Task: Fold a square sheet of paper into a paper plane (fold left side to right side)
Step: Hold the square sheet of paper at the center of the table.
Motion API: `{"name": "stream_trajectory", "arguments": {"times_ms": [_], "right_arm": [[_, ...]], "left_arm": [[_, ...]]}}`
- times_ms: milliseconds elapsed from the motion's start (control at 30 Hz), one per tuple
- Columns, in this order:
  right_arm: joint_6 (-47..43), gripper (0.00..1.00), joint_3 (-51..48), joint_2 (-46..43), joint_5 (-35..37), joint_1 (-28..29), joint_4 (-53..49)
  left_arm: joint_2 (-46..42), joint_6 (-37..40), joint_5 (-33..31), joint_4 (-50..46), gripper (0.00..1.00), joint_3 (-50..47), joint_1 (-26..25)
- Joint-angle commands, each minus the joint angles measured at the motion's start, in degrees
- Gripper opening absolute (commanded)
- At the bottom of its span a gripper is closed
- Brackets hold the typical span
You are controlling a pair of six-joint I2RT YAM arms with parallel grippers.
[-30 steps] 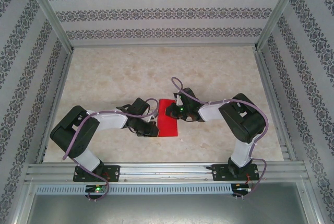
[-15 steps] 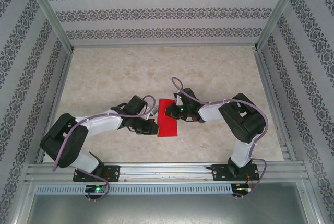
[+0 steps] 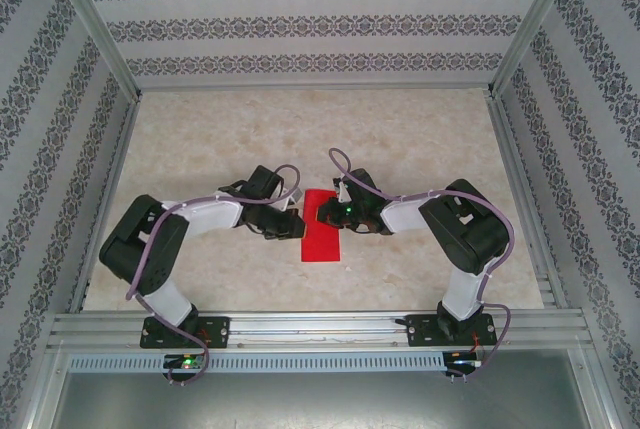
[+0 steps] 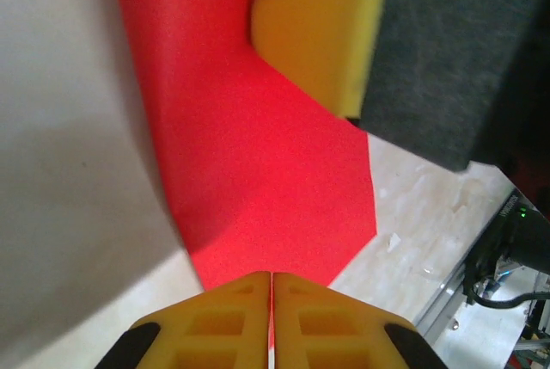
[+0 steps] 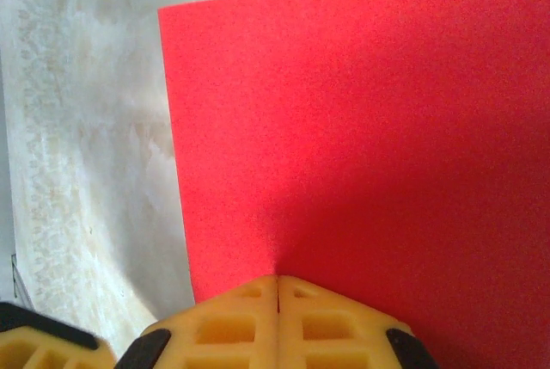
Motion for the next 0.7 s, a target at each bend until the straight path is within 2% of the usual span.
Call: {"name": "stream_trajectory", "arguments": {"times_ms": [0, 200, 667], "right_arm": [[-0.77, 0.0, -1.5, 0.48, 1.61, 0.13, -5.47], [-0.91, 0.0, -0.64, 0.71, 1.48, 0.19, -5.79], [-2.56, 0.0, 4.4, -4.48, 0.56, -0.33, -10.03]], "left_arm": [[1.96, 2.81, -0.28, 0.25, 0.08, 2.49, 0.21], [5.56, 3.75, 0.78, 0.58, 0.08, 4.33, -1.24], [8.34, -0.67, -2.85, 3.02, 0.05, 0.41, -2.14]]}}
